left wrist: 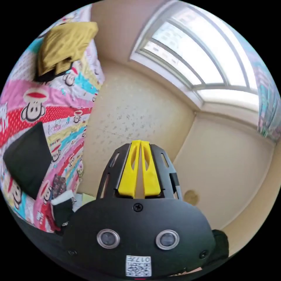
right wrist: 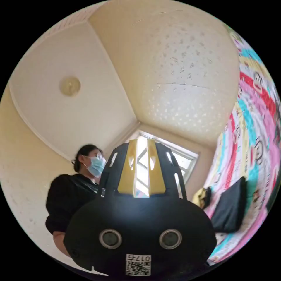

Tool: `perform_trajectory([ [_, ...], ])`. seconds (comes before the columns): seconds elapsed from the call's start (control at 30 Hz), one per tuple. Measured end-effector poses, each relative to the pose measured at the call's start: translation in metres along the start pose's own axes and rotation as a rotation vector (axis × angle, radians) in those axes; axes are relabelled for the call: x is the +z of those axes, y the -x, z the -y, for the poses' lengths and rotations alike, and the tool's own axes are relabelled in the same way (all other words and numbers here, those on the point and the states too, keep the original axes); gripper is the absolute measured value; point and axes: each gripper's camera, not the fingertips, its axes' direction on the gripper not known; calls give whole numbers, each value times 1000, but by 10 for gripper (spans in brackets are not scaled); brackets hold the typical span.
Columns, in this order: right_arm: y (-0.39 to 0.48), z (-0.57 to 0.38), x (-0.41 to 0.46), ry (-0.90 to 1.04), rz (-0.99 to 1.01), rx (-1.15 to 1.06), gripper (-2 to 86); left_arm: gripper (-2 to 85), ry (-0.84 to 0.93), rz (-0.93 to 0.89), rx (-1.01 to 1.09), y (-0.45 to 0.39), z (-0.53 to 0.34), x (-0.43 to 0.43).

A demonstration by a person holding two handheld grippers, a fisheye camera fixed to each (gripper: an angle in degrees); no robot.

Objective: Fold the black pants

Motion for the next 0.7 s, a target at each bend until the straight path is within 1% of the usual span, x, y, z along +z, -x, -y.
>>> perform_trajectory([
  [0.03,17,8,12,56,-84,-67,83,-9,118,64,134,-23,0,25],
  [0.07,48,19,45,194,-235,-211,100,-9,250,152,254,-39,-6,56],
  [0.1,68,20,89,402,-387,-344,116,-9,320,206,309,-45,-13,74],
  [0.13,73,16,115,526,-464,-404,124,-9,452,332,415,-51,-34,111],
  [0.17,73,1,162,744,-565,-493,133,-9,566,459,542,-50,-66,149],
  [0.2,63,-20,202,913,-598,-539,140,-9,618,515,607,-47,-83,166],
  [0.27,39,-53,254,1036,-580,-548,146,-9,834,742,898,-8,-164,230],
  [0.3,19,-82,283,1088,-476,-541,147,-9,883,808,967,10,-184,242],
  [0.33,9,-98,296,1119,-398,-540,147,-9,967,954,1054,56,-218,262],
  [0.37,-16,-132,321,1183,-271,-514,145,-9,1049,1091,1094,111,-247,275],
  [0.4,-45,-165,347,1241,-243,-471,144,-9,1095,1124,1117,139,-261,279],
  [0.47,-84,-217,381,1325,-268,-446,140,-8,1277,1126,1170,244,-307,278],
  [0.5,-104,-246,399,1363,-280,-433,134,-8,1314,1140,1188,267,-317,276],
  [0.57,-125,-280,420,1411,-281,-418,120,-6,1437,1268,1360,342,-355,263],
  [0.63,-142,-309,437,1491,-360,-458,107,-5,1476,1390,1493,388,-367,249],
  [0.67,-153,-327,444,1551,-448,-520,100,-5,1495,1437,1518,416,-365,239],
  [0.7,-165,-345,449,1604,-513,-567,92,-5,1511,1435,1503,429,-360,235],
])
